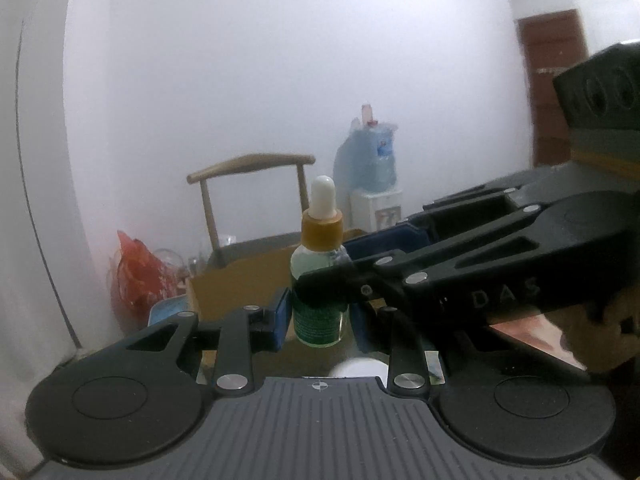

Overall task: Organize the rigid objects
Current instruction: 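Carry the dropper bottle with the right gripper and lower it into the cardboard box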

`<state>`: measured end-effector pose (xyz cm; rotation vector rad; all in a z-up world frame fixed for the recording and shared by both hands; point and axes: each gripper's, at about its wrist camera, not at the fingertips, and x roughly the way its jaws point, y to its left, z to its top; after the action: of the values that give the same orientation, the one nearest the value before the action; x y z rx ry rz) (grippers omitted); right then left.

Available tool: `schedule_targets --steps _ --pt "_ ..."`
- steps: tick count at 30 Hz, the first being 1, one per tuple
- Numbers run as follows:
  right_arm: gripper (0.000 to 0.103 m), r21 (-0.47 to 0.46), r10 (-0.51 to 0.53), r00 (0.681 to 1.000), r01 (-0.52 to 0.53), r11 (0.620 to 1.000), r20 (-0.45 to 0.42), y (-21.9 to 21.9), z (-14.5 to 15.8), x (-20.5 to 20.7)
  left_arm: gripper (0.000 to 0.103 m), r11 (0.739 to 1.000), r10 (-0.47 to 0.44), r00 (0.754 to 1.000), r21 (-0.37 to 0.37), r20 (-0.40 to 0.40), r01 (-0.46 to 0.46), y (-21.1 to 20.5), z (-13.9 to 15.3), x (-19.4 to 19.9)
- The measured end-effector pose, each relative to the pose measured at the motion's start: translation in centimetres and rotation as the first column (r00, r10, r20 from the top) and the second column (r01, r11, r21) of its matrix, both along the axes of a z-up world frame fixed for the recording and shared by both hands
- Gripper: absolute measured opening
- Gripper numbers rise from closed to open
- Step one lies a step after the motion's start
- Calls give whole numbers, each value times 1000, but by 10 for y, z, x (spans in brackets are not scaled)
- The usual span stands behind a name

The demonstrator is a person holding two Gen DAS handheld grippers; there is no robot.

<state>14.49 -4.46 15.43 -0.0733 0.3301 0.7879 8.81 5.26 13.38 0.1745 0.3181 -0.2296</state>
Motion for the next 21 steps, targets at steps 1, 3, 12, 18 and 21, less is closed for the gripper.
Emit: schedule_targets --steps 1,3,12,18,21 --pt "36 -6 1 1000 -1 1000 -17 5 4 10 30 1000 -3 1000 8 -16 3 5 2 13" --pt "36 -28 9 998 -11 1000 -56 14 9 37 30 1000 -4 999 18 -49 5 12 4 38" --pt "36 -85 -26 954 1 996 -299 37 -10 164 31 996 2 966 89 -259 22 36 -25 166" --pt "36 -168 -120 898 52 984 -423 49 -42 233 31 984 -15 929 161 -370 80 41 -55 231" --pt "36 -213 -153 871 58 975 -467 58 -57 260 31 976 -9 906 191 -423 99 42 -68 254"
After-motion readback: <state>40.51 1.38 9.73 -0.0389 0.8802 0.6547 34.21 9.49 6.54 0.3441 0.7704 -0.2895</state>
